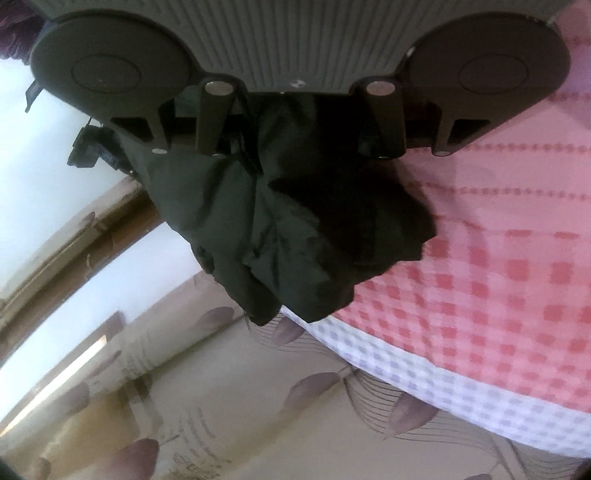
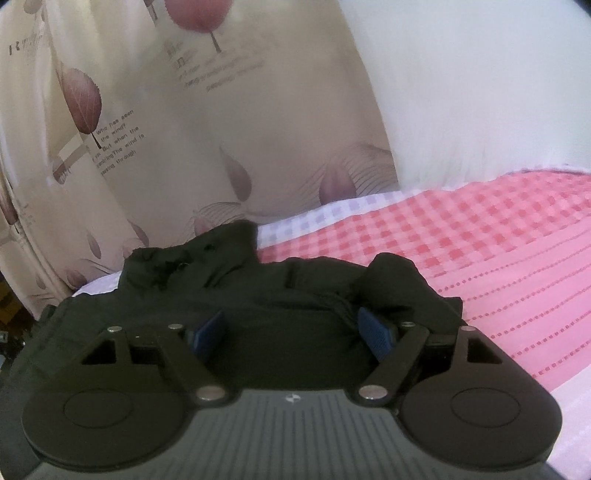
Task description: Fold large clothes
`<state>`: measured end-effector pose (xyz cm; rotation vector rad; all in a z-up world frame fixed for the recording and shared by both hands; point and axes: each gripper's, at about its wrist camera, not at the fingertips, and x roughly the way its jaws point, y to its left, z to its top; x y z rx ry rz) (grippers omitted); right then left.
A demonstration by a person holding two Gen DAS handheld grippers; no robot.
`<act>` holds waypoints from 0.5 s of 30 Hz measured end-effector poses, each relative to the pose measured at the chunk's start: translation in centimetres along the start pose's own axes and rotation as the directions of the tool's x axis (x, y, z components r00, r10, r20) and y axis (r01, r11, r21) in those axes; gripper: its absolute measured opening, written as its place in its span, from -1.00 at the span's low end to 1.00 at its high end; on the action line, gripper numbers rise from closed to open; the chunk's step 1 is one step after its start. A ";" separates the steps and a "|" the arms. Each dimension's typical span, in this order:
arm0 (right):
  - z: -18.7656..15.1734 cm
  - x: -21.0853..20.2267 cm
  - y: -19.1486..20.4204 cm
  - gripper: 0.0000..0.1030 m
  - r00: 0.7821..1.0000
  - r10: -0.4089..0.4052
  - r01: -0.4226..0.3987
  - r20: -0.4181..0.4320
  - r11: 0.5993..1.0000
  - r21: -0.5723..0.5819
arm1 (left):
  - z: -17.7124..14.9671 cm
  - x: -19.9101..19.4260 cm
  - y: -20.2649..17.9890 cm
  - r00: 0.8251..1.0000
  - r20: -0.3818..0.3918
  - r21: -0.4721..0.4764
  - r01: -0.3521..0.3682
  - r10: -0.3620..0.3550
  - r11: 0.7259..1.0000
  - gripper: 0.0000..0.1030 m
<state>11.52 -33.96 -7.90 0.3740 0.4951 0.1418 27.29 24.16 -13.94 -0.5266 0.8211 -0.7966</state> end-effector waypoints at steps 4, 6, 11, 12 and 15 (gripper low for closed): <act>0.0 0.1 0.2 0.54 1.000 -0.011 0.011 -0.003 1.000 -0.010 | -0.1 0.0 -0.1 1.000 0.005 0.002 0.007 -0.007 1.000 -0.13; 0.0 0.2 0.3 0.55 1.000 -0.016 0.016 -0.003 1.000 -0.015 | -0.4 -0.2 -0.4 1.000 0.013 0.021 -0.006 0.006 1.000 -0.20; 0.1 0.3 0.5 0.55 1.000 -0.029 0.028 -0.007 0.999 -0.029 | -1.1 -1.1 -2.3 0.994 0.096 0.023 -0.060 0.058 0.998 -0.44; 0.1 0.3 0.6 0.55 0.999 -0.036 0.036 -0.010 0.999 -0.035 | -1.1 -1.2 -2.8 0.992 0.105 0.025 -0.078 0.075 0.997 -0.45; 0.4 -0.6 2.4 0.57 0.992 -0.118 0.121 0.034 0.989 -0.083 | -1.0 -1.8 -4.3 0.986 0.109 0.030 -0.127 0.123 0.991 -0.53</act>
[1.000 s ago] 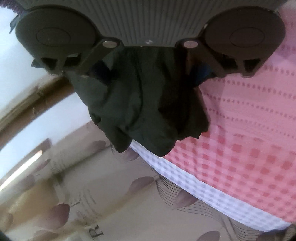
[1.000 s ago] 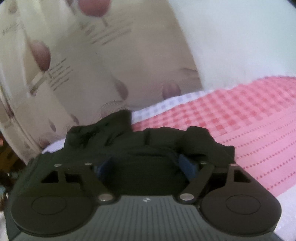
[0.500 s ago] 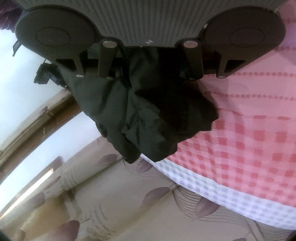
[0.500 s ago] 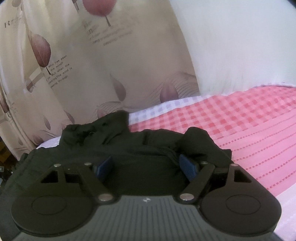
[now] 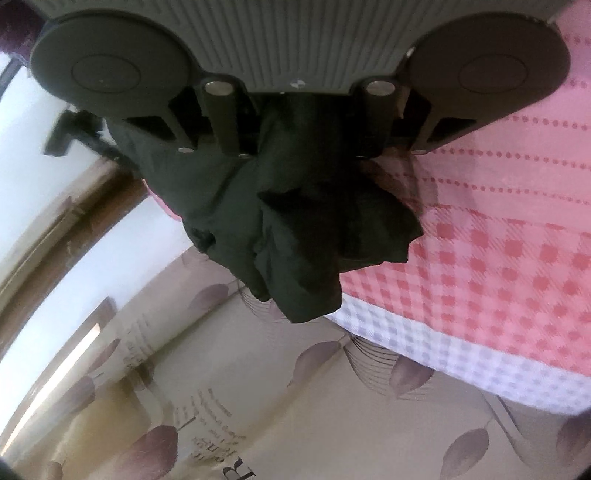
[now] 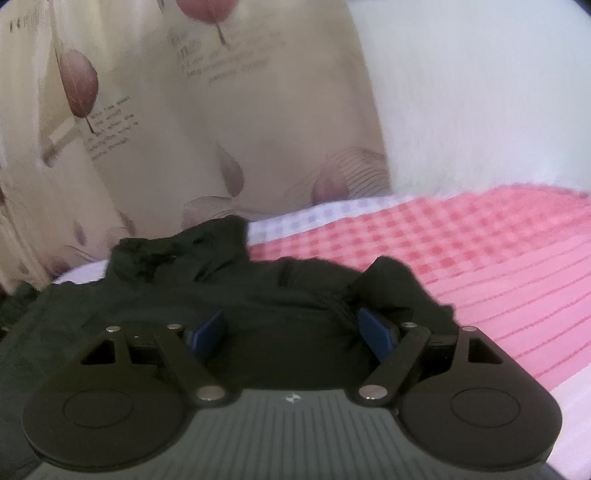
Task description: Fold large clothes
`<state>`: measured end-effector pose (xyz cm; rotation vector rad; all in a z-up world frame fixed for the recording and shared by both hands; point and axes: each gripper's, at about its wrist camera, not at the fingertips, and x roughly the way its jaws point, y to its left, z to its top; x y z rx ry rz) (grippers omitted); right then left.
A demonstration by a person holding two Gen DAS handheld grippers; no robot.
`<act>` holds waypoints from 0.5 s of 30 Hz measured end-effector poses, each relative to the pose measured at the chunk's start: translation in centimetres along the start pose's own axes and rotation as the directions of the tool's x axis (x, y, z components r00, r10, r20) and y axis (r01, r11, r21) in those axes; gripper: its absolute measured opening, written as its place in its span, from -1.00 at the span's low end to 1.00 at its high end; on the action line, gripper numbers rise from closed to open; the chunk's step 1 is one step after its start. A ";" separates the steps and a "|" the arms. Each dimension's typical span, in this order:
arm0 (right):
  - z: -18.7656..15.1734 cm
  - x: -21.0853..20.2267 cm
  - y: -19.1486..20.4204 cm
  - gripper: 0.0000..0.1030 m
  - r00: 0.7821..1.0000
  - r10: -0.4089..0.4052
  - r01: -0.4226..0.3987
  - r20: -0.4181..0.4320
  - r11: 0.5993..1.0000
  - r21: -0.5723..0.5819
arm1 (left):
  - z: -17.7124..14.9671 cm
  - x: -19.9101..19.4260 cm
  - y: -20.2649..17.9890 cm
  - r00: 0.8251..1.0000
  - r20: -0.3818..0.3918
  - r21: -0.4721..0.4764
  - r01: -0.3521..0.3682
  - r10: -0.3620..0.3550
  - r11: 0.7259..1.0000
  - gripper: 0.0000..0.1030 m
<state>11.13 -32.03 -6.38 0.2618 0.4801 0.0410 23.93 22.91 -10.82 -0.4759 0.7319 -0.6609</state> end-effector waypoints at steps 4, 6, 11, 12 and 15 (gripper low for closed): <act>1.1 -4.0 4.2 0.51 0.986 0.116 -0.111 0.117 0.993 -0.048 | 0.8 -0.6 -1.7 0.997 -0.027 -0.003 -0.066 0.066 0.998 -0.59; 1.5 -5.0 7.3 0.06 0.972 0.226 -0.218 0.070 0.970 -0.104 | 1.2 -0.8 -2.8 0.994 -0.037 0.007 -0.104 0.104 0.995 -0.61; 0.6 -4.3 14.1 -0.80 0.936 0.334 -0.352 -0.111 0.894 -0.277 | 2.0 -1.9 -5.2 0.986 -0.048 -0.009 -0.161 0.160 0.987 -0.64; 0.1 -3.6 15.0 -0.80 0.933 0.328 -0.358 -0.145 0.880 -0.311 | 2.2 -2.1 -5.9 0.983 -0.052 -0.005 -0.175 0.174 0.985 -0.64; -0.8 -0.9 15.8 -0.84 0.927 0.303 -0.362 -0.219 0.874 -0.324 | 2.8 -2.8 -8.4 0.977 -0.068 0.003 -0.201 0.200 0.980 -0.65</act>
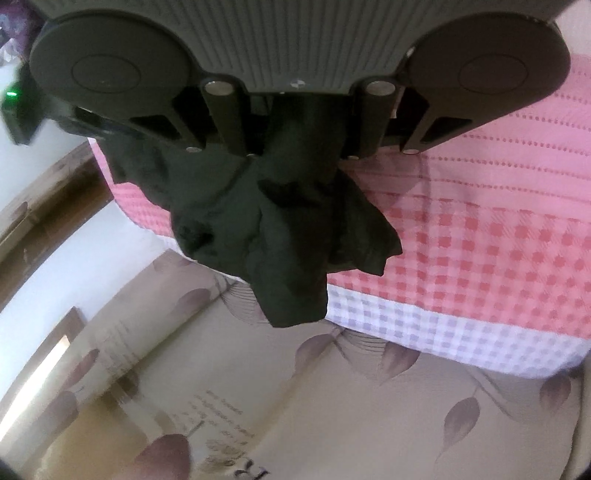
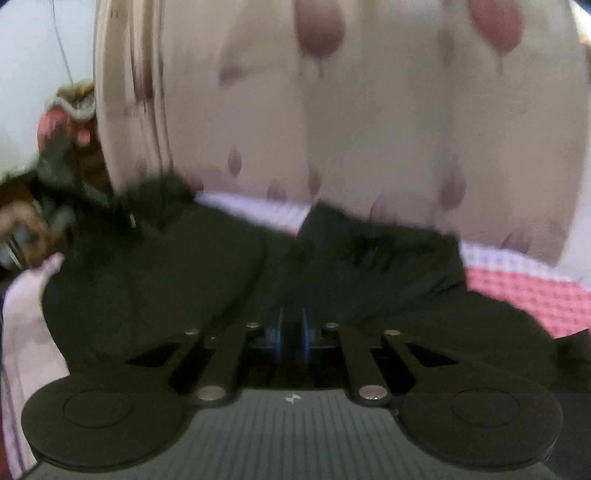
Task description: Fold large clothes
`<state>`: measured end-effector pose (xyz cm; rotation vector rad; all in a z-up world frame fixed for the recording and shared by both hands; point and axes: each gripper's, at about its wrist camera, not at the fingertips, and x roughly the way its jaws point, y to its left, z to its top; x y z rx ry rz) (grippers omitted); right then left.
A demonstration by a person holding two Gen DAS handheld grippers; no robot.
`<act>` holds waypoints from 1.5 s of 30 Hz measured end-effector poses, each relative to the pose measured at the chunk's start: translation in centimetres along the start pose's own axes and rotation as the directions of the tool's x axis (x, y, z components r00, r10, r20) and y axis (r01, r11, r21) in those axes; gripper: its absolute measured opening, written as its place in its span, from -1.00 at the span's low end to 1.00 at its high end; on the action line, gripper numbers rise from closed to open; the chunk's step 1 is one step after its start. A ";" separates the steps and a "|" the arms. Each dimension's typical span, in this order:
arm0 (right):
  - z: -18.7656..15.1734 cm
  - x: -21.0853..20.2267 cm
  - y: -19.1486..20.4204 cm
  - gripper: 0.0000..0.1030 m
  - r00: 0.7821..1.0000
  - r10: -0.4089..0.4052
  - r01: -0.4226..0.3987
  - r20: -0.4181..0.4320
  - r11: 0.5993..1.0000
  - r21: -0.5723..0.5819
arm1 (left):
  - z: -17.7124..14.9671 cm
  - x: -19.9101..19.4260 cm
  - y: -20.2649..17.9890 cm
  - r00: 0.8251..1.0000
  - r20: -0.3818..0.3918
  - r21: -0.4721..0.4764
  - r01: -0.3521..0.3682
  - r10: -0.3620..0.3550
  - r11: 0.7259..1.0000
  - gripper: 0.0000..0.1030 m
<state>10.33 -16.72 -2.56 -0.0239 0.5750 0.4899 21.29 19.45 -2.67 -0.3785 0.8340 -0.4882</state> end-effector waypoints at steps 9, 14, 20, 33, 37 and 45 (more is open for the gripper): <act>-0.9 5.1 -2.7 -0.88 0.992 0.044 -0.022 -0.116 0.983 0.181 | 2.8 -2.8 -12.2 0.994 -0.093 0.086 -0.054 0.062 0.995 -0.65; -2.1 5.7 -5.8 -0.88 0.987 0.141 -0.100 -0.075 0.913 0.395 | 3.6 -0.8 -22.6 0.983 -0.178 0.178 -0.012 0.044 0.984 -0.65; -3.7 4.3 -9.9 -0.92 0.966 0.256 -0.216 0.029 0.744 0.633 | 1.0 6.0 -32.8 0.957 -0.291 0.244 0.093 -0.018 0.965 -0.64; -14.5 -13.8 -17.9 -0.44 0.893 0.145 -0.435 0.427 0.529 0.729 | -7.1 15.2 -29.4 0.826 -0.161 -0.150 0.520 -0.539 0.841 0.10; -14.8 -15.0 -18.0 0.49 0.855 0.142 -0.499 0.499 0.488 0.716 | -9.7 15.9 -27.2 0.744 0.077 -0.204 0.663 -0.664 0.720 0.10; -12.4 -16.3 -16.8 0.60 0.896 0.144 -0.423 0.421 0.571 0.704 | -14.8 12.1 -25.7 0.677 0.385 -0.182 0.722 -0.627 0.667 0.10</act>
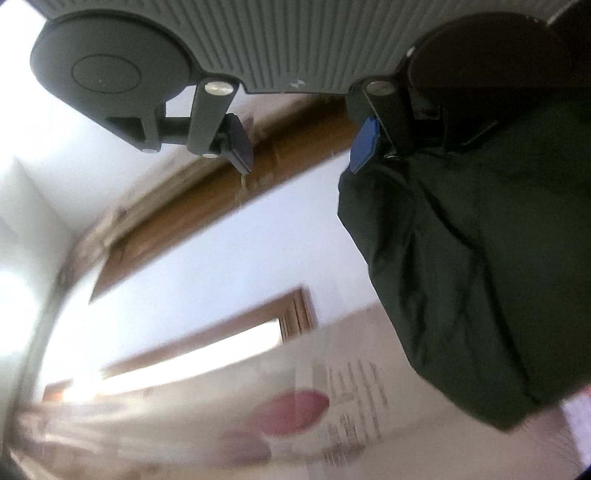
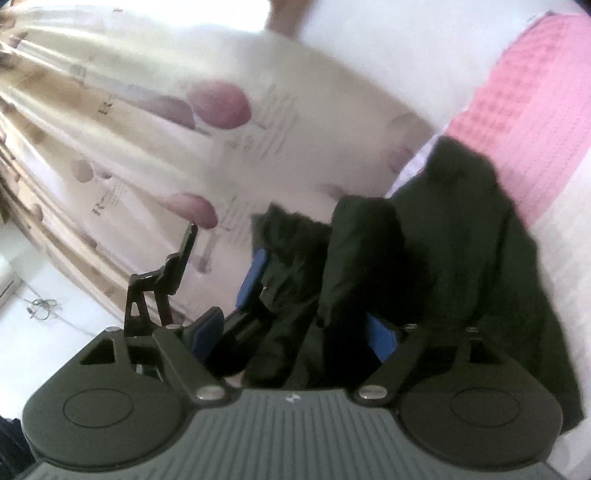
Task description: Fold large clothes
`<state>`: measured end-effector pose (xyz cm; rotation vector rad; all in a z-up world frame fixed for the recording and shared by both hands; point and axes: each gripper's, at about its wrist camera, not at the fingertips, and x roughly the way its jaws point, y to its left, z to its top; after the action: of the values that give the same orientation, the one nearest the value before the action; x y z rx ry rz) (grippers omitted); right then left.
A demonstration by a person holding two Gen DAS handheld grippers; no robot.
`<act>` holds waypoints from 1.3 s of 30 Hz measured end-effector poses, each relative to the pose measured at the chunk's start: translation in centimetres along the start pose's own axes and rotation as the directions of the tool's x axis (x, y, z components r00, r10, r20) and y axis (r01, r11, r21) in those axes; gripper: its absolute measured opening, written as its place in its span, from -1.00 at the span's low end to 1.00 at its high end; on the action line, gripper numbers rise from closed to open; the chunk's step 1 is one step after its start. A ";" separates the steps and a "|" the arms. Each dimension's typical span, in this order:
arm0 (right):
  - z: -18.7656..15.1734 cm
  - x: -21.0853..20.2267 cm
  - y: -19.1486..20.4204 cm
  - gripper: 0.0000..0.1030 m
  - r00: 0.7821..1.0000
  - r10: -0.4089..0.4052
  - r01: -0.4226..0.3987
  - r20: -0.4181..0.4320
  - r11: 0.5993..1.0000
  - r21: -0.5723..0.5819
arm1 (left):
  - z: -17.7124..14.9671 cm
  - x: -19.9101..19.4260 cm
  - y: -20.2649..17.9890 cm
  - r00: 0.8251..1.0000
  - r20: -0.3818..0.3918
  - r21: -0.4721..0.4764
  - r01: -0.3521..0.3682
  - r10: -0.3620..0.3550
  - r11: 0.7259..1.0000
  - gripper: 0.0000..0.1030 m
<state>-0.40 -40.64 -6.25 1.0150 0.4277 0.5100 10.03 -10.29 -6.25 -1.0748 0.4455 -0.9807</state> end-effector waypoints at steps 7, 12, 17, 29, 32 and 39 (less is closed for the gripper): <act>1.1 3.4 -0.5 -0.62 0.985 -0.166 0.161 -0.042 0.982 -0.103 | -1.6 -7.4 -2.0 0.988 0.006 0.089 -0.155 0.156 0.984 0.49; 4.7 5.5 -0.6 -0.72 0.985 -0.169 0.165 -0.036 0.982 -0.096 | -4.6 -8.5 -0.6 0.981 -0.123 0.146 -0.133 0.151 0.980 0.48; 6.6 9.1 -0.6 -0.70 0.974 -0.203 0.188 -0.099 0.972 -0.143 | -5.6 -5.6 1.5 0.981 -0.144 0.163 -0.105 0.129 0.981 0.48; 4.8 7.1 1.8 0.84 0.932 -0.274 0.225 -0.236 0.950 -0.216 | -6.8 -3.9 2.3 0.983 -0.142 0.296 -0.072 0.118 0.952 0.51; 3.2 10.0 2.7 0.81 0.913 -0.285 0.192 -0.292 0.931 -0.311 | -6.6 -4.0 2.1 0.984 -0.140 0.298 -0.065 0.111 0.952 0.51; 2.2 13.4 6.6 -0.50 0.882 -0.378 0.160 -0.281 0.802 -0.576 | -5.4 -9.9 -0.9 0.982 -0.069 0.325 -0.144 0.176 0.935 0.69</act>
<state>10.32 -31.45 -0.82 0.2857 0.7239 0.5244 0.48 -4.93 -9.24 -0.6895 0.4299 -0.9249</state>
